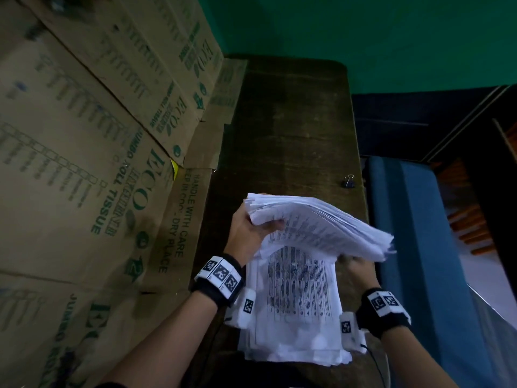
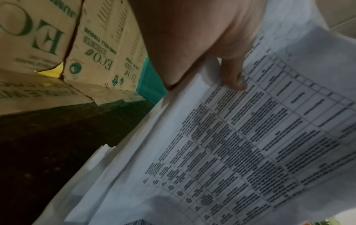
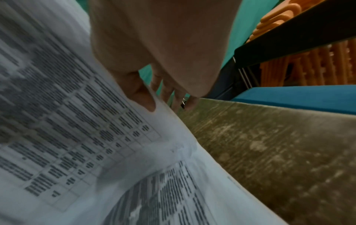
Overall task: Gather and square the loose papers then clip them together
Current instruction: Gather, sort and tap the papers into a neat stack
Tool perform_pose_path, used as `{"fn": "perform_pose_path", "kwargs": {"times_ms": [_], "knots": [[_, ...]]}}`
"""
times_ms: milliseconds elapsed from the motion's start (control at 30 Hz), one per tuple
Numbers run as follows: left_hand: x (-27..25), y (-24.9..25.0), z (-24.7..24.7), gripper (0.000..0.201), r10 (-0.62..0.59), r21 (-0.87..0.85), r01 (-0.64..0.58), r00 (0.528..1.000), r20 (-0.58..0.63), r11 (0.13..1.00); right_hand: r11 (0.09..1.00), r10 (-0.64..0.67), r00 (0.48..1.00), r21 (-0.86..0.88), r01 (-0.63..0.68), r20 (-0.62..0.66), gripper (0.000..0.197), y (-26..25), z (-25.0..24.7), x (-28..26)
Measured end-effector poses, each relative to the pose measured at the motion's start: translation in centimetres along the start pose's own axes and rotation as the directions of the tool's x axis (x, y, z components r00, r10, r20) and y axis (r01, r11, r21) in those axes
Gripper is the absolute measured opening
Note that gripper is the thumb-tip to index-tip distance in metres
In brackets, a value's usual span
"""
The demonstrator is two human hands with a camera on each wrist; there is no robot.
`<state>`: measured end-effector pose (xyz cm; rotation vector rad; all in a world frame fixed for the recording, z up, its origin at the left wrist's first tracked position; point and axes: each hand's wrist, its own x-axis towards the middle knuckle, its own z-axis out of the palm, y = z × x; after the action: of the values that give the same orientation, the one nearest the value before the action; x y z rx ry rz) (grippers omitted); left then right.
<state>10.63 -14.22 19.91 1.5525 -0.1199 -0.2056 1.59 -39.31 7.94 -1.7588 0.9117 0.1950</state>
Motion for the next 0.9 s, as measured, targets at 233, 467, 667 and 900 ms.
{"fn": "perform_pose_path", "kwargs": {"times_ms": [233,467,667,900], "knots": [[0.9,0.3,1.2,0.036,-0.018,0.009,0.018,1.0,-0.02,1.0,0.98,-0.197,0.98,0.006,0.196,0.034,0.009,-2.8,3.7,-0.7],[1.2,-0.9,-0.6,0.057,-0.08,0.009,0.08,0.996,0.041,0.997,0.785,-0.478,0.878,0.461,0.414,0.024,0.054,-8.1,-1.9,-3.5],[0.1,-3.2,0.7,0.056,-0.11,0.12,0.128,0.982,-0.152,0.984,0.804,-0.499,0.866,0.361,0.472,-0.02,0.02,-11.1,-1.5,-4.9],[-2.1,-4.1,0.3,0.031,-0.288,0.419,0.307,0.951,-0.11,0.854,0.883,-0.427,0.903,0.234,0.407,0.04,0.033,-7.9,-1.5,-4.3]]}}
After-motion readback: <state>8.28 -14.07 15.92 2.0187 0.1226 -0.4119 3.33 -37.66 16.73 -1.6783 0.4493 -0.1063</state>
